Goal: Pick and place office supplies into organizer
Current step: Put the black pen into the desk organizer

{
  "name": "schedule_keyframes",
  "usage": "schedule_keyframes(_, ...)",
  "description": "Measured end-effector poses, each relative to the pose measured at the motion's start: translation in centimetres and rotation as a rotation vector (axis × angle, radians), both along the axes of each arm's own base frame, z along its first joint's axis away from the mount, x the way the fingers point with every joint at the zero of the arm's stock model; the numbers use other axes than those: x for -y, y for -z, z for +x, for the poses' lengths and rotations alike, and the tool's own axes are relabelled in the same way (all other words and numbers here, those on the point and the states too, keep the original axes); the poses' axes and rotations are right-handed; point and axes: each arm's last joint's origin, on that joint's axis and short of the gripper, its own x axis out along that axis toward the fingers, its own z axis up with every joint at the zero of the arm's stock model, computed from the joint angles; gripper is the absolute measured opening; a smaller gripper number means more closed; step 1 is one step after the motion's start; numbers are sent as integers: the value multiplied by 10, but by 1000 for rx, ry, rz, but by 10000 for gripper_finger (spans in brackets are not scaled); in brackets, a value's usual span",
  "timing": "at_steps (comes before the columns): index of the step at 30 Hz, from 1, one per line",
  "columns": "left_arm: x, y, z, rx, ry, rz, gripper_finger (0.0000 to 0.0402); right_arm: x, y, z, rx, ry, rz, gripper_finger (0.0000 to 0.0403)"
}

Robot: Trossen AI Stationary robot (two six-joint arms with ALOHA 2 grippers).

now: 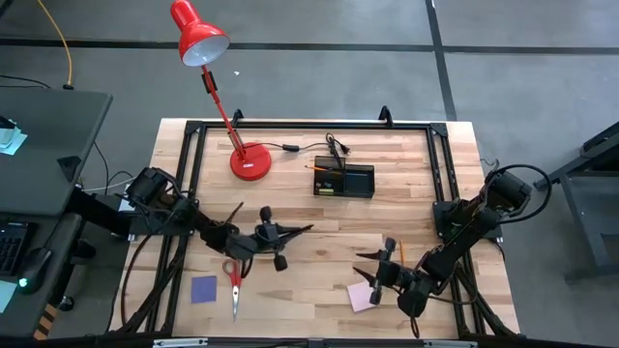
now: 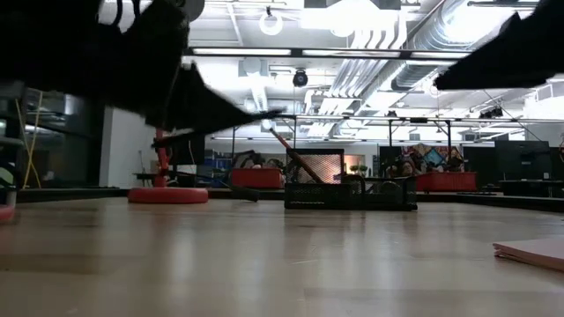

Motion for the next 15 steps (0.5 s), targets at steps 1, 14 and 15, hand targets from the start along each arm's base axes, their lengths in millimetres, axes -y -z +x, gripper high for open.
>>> schedule_keyframes(1, 1, -3, 1, 20, 18, 7, 18, 1, -1, 2, 10, 5, 4, 169)
schedule_keyframes(14, 7, -35, 4, 278, 221, 81, 18, 21, -30, 47, 145, -112, 40, 223)
schedule_keyframes(15, 7, -37, 4, 293, 239, 86, 18, 25, -32, 51, 156, -123, 41, 226)
